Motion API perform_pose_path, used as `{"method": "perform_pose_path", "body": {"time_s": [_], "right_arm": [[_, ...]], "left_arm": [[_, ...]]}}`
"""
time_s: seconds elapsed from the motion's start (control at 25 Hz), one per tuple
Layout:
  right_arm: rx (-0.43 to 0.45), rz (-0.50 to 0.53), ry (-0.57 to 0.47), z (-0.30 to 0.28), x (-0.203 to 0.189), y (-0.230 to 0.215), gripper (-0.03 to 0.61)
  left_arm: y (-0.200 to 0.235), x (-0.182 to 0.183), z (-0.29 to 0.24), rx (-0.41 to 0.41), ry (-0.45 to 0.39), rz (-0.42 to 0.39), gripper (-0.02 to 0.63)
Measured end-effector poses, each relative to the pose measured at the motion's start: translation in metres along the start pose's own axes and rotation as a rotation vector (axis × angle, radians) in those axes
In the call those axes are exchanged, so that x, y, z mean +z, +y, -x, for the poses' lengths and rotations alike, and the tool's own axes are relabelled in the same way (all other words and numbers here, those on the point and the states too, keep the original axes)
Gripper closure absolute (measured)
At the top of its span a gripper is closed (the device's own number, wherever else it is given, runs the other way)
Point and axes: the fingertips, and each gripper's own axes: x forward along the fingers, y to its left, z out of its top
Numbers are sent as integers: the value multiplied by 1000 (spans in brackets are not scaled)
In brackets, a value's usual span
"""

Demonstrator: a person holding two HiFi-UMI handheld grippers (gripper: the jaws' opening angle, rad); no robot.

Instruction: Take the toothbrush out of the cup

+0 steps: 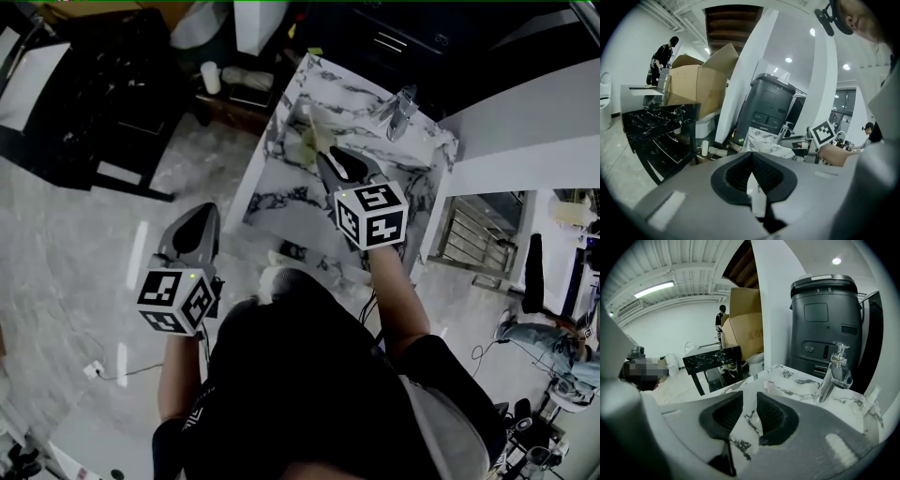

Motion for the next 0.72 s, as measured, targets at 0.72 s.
{"method": "perform_pose_path", "body": {"time_s": [0.72], "right_arm": [[9, 22, 106, -90, -23, -45, 482]], "left_arm": [[20, 13, -49, 72, 52, 17, 598]]}}
